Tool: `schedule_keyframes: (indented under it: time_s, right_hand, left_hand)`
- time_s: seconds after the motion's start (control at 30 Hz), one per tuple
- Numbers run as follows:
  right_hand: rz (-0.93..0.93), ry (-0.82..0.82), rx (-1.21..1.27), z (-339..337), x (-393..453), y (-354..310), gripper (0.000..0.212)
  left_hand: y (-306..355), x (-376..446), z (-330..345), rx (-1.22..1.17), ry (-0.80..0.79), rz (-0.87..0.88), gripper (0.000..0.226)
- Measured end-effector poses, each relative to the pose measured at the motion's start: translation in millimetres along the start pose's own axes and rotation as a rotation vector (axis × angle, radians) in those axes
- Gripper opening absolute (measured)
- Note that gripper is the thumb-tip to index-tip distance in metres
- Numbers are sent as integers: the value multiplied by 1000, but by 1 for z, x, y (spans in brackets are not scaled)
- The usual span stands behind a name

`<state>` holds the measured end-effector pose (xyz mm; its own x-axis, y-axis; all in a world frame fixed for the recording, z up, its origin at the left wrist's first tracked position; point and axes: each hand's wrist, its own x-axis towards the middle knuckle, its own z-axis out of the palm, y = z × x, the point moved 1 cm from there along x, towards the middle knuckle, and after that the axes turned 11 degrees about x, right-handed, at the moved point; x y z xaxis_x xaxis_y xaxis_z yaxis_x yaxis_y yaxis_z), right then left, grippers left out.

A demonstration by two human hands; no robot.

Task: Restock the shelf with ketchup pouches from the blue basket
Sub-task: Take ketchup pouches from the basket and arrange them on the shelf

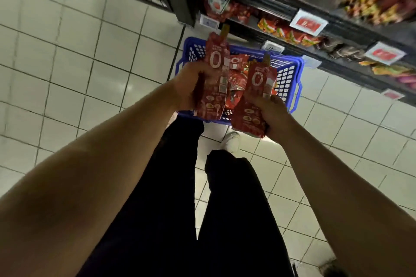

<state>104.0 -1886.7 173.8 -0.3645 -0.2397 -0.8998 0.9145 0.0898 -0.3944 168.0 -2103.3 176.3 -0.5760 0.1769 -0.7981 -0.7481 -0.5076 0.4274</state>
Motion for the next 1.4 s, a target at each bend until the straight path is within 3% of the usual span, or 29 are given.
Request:
schedule_keyframes:
  time_s: [0.13, 0.23, 0.3, 0.37, 0.5, 0.6, 0.7, 0.77, 0.9, 1.03, 1.1, 1.23, 1.4]
  right_hand:
    - [-111, -50, -12, 3, -90, -44, 33]
    - [-174, -83, 18, 1, -153, -71, 30]
    - [-206, -126, 56, -1, -187, -86, 16]
    - [-210, -172, 102, -5, -221, -102, 16]
    - [-264, -310, 91, -14, -276, -129, 36]
    - [-367, -348, 92, -20, -309, -145, 39]
    - [-434, -355, 185, -23, -340, -164, 29]
    - [-442, -341, 233, -20, -358, -178, 25]
    - [-542, -300, 124, -6, -392, -201, 46]
    - [-733, -262, -17, 17, -415, -216, 73]
    - [-829, -213, -187, 34, -424, -223, 69]
    - [-1108, -57, -512, 75, -440, -233, 61]
    - [-1261, 57, -601, 113, -457, -251, 46]
  left_hand:
    - [52, -91, 58, -119, -227, 41, 35]
    - [73, -143, 94, -55, -191, 94, 44]
    - [89, -168, 117, -4, -98, 204, 28]
    - [100, -190, 139, 3, -89, 207, 22]
    - [113, -216, 172, 3, -189, 252, 67]
    - [114, -230, 194, 21, -181, 316, 73]
    - [117, -245, 217, -21, -195, 333, 83]
    - [121, -254, 229, -32, -182, 342, 80]
    - [132, -272, 243, 79, -70, 453, 33]
    - [151, -288, 255, 238, 43, 554, 51]
    - [158, -293, 265, 303, 93, 621, 51]
    - [175, -299, 282, 390, 180, 783, 28]
    - [207, -306, 270, 261, 130, 817, 49]
